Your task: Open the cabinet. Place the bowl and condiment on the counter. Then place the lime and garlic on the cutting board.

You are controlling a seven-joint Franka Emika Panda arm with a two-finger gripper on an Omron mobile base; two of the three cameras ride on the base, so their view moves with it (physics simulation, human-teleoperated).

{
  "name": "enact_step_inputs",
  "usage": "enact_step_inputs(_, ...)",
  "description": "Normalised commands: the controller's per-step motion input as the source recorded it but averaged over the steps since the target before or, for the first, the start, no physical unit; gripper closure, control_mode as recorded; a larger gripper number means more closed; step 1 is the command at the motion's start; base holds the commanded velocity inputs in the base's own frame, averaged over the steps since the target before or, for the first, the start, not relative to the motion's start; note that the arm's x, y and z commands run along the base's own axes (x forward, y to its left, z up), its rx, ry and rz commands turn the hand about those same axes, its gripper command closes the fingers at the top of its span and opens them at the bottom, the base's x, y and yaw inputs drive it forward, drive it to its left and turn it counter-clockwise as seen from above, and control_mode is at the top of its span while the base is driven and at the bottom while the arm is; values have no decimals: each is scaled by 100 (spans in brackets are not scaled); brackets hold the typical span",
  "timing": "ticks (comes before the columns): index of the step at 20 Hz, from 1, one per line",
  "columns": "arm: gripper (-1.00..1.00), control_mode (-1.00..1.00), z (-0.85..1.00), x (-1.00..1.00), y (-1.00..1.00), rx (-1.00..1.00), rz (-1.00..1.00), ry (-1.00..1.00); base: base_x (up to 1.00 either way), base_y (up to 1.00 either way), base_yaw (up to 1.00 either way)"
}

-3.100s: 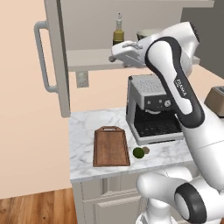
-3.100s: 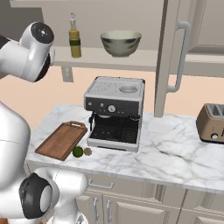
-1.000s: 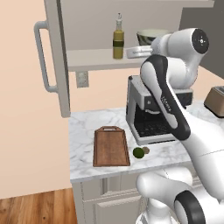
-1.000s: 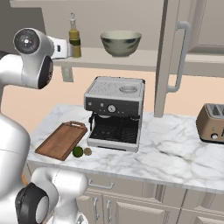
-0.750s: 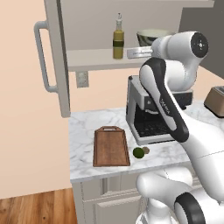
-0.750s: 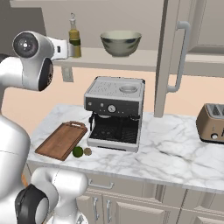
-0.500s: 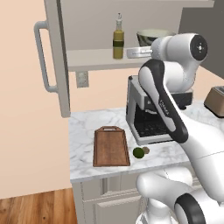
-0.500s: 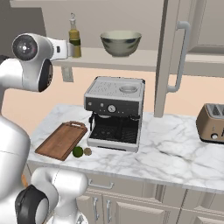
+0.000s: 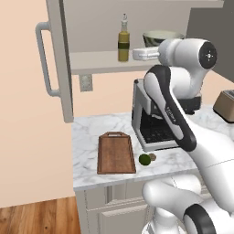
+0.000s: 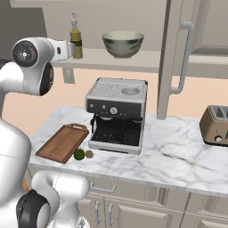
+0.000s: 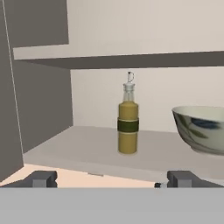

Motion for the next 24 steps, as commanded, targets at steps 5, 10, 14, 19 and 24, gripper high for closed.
enact_step_inputs(5, -100, -100, 4, 5, 0, 0, 0, -4, 0, 0, 0)
enact_step_inputs(10, -100, -100, 1, 27, 0, 0, 0, 0, 0, 0, 0)
enact_step_inputs(14, -100, -100, 0, 35, 0, 0, 0, 0, 0, 0, 0)
enact_step_inputs(19, -100, -100, 0, 34, 0, 0, 0, 0, 0, 0, 0)
enact_step_inputs(24, -100, -100, 0, 34, 0, 0, 0, 0, 0, 0, 0)
